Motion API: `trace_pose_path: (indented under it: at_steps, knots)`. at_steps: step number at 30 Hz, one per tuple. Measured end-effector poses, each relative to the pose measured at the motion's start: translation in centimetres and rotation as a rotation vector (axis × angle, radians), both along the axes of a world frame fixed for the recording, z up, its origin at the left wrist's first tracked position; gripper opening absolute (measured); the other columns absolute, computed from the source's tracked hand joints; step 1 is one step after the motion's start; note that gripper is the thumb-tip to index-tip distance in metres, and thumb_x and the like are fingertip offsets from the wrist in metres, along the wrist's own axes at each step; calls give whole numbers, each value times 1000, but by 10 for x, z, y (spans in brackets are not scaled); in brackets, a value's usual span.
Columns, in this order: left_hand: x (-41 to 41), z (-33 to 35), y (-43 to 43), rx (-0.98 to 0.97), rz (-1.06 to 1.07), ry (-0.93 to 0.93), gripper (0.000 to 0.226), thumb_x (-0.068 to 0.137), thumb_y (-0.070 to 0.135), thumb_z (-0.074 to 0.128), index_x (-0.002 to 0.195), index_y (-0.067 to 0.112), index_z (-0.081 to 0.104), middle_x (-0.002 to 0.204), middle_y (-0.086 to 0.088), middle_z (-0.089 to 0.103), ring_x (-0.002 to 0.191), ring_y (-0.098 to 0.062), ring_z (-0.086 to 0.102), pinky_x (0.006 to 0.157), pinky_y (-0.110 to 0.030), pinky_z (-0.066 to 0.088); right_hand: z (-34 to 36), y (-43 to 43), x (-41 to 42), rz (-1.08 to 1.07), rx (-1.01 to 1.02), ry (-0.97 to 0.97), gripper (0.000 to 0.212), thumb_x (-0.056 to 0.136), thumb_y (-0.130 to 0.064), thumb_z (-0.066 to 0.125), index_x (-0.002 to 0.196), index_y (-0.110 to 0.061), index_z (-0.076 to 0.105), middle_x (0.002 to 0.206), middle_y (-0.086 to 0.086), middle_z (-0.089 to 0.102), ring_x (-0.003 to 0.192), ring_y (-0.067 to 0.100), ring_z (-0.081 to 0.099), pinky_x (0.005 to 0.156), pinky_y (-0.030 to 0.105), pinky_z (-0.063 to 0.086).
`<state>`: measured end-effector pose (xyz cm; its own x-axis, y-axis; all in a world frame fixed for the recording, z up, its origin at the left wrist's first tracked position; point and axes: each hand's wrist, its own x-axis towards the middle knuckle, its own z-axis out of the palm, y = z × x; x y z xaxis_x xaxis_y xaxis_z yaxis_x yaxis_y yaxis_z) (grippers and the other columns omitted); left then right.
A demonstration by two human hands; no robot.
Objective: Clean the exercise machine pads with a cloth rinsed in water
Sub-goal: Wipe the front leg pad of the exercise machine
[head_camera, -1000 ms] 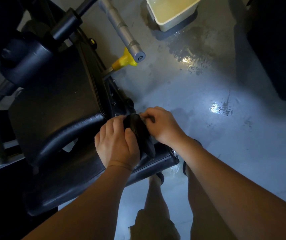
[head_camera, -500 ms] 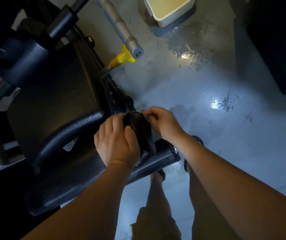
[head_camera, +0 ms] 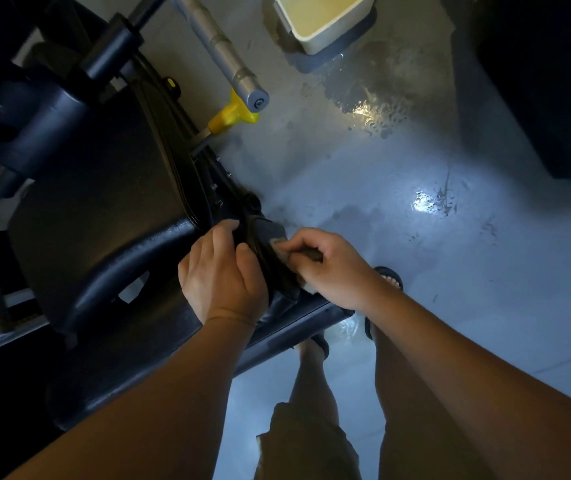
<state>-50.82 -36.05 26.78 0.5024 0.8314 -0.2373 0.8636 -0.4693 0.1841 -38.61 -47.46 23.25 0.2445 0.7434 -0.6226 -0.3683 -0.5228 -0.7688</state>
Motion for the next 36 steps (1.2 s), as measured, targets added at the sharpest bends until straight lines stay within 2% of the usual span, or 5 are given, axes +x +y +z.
trace_pose_path:
  at_steps: [3, 12, 15, 23, 36]
  knots:
    - [0, 0, 0, 3, 5, -1, 43, 90, 34, 32, 123, 23, 57, 110, -1, 68, 110, -24, 58, 96, -41, 36, 20, -16, -1, 27, 97, 32, 13, 97, -7, 64, 100, -18, 71, 78, -5, 67, 68, 18, 64, 65, 29, 50]
    - [0, 0, -1, -2, 49, -13, 44, 87, 34, 33, 121, 24, 58, 112, 0, 69, 113, -25, 57, 97, -41, 36, -1, 13, -15, -158, 158, -121, 23, 93, -2, 63, 95, -23, 72, 106, -2, 69, 98, 0, 66, 92, 17, 49]
    - [1, 0, -1, -7, 55, -13, 44, 87, 33, 33, 122, 24, 59, 113, 0, 68, 113, -24, 56, 98, -40, 35, -32, 40, -14, -158, 64, -193, 34, 94, -6, 63, 85, -38, 67, 106, 0, 68, 93, 4, 65, 85, 15, 45]
    - [0, -1, -1, -4, 41, 9, 46, 87, 35, 31, 124, 25, 57, 115, 3, 67, 114, -24, 54, 98, -39, 33, -59, 43, -5, -75, -179, -67, 15, 103, -22, 57, 91, -24, 65, 69, -8, 60, 40, -3, 51, 38, 11, 36]
    - [-2, 1, -3, 23, 35, -19, 47, 89, 36, 31, 124, 22, 60, 116, -3, 69, 112, -30, 57, 95, -44, 38, 31, -36, -15, 41, 109, -80, 23, 97, -5, 62, 89, -27, 62, 78, -11, 70, 72, 4, 64, 81, 30, 54]
